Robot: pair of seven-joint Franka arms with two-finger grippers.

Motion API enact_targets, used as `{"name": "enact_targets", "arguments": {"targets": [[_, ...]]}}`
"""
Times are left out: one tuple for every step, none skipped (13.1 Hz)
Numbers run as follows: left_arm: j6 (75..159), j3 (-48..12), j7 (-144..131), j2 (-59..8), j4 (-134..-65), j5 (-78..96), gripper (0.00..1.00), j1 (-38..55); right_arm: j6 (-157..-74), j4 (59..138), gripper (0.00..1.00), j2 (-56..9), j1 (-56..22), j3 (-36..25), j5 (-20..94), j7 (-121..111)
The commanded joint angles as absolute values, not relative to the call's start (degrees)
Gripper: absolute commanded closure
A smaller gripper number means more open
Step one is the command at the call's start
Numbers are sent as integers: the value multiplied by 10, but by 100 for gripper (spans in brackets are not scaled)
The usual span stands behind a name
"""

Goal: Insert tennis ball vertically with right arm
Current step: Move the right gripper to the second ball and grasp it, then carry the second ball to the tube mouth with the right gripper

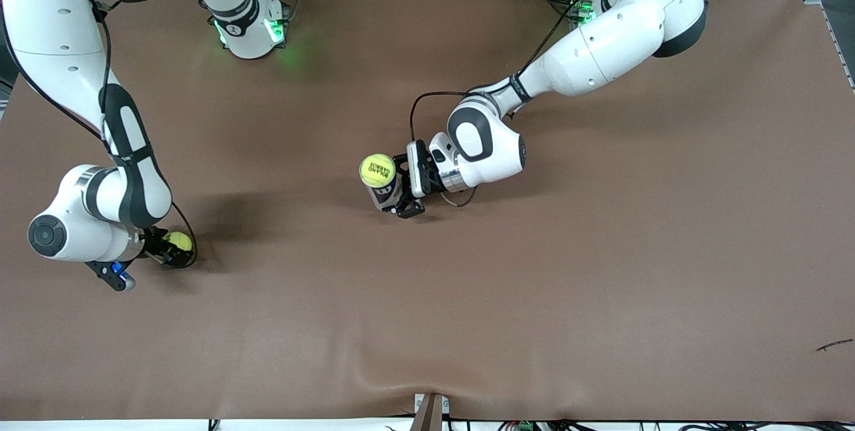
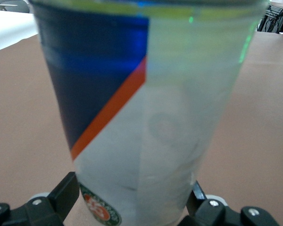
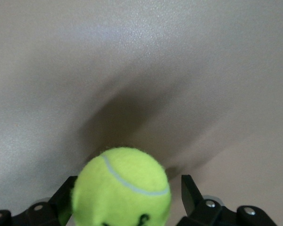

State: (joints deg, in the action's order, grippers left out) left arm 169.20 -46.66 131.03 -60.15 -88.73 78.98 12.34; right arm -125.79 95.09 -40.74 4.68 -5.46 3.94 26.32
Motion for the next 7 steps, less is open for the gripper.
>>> {"name": "enact_targets", "arguments": {"targets": [[1700, -467, 1324, -596, -889, 807, 1, 126, -1259, 969, 38, -376, 49, -48, 38, 265], [1700, -467, 1324, -596, -889, 807, 1, 126, -1258, 969, 38, -368, 44, -47, 39, 269], [1700, -467, 1324, -596, -889, 807, 1, 126, -1255, 969, 38, -354, 33, -47, 39, 279], [1700, -467, 1324, -596, -889, 807, 1, 126, -1241, 965, 41, -346, 23, -48, 39, 297], [1700, -467, 1324, -596, -889, 807, 1, 125, -1224, 955, 44, -338, 10, -48, 39, 317], [1700, -468, 1324, -596, -889, 807, 1, 125, -1200, 948, 45, -326, -4, -47, 39, 337], [1700, -468, 1324, -596, -889, 807, 1, 125, -1162, 941, 45, -311, -24, -47, 40, 368]]}}
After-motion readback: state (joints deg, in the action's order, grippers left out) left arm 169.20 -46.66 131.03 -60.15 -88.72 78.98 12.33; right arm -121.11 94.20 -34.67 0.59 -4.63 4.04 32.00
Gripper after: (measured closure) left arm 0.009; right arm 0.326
